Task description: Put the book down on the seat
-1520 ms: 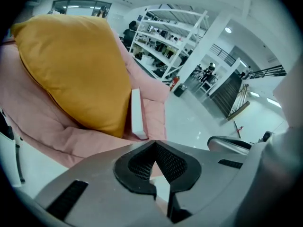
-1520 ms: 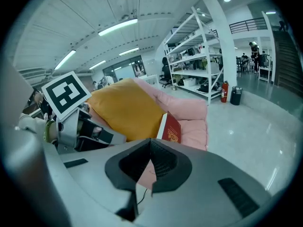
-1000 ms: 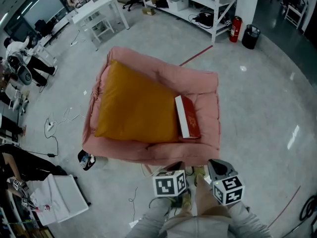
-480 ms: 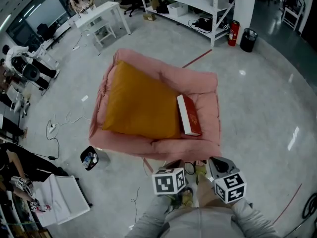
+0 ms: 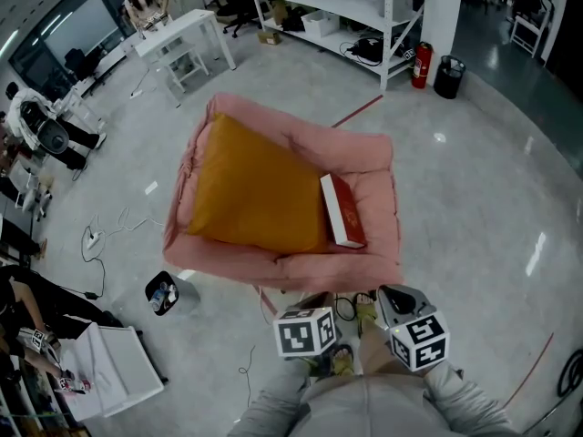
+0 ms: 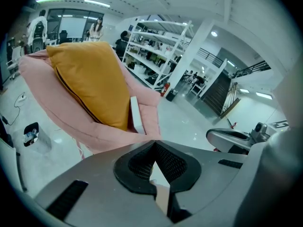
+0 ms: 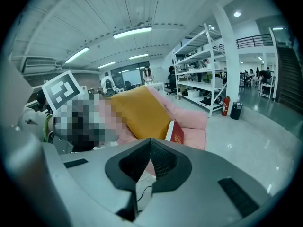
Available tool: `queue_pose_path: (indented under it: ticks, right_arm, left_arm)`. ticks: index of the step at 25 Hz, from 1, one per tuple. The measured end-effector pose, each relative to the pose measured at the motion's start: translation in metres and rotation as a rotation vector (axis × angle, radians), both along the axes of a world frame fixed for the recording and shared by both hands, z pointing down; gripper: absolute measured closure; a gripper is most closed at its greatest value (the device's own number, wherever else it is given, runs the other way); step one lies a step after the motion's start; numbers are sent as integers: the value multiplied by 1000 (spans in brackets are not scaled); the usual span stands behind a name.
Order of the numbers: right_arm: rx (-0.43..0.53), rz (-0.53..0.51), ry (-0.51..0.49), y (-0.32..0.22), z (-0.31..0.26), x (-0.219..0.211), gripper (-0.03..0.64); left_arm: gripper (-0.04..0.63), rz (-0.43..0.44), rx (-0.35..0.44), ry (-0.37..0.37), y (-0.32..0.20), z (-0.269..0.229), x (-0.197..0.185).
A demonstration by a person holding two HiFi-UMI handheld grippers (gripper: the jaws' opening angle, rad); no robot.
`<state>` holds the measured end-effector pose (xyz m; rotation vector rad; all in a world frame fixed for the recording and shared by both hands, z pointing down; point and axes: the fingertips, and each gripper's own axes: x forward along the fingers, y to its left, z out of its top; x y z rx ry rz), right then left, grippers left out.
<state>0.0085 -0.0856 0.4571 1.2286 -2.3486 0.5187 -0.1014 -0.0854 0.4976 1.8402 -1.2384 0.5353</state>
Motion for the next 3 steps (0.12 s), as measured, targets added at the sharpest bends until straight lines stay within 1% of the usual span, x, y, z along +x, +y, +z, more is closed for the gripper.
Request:
queue_pose_path:
  ticks: [3]
  right_arm:
    - [7, 3, 0, 3, -6, -1, 612]
  left_arm:
    - [589, 11, 7, -2, 2, -7, 1]
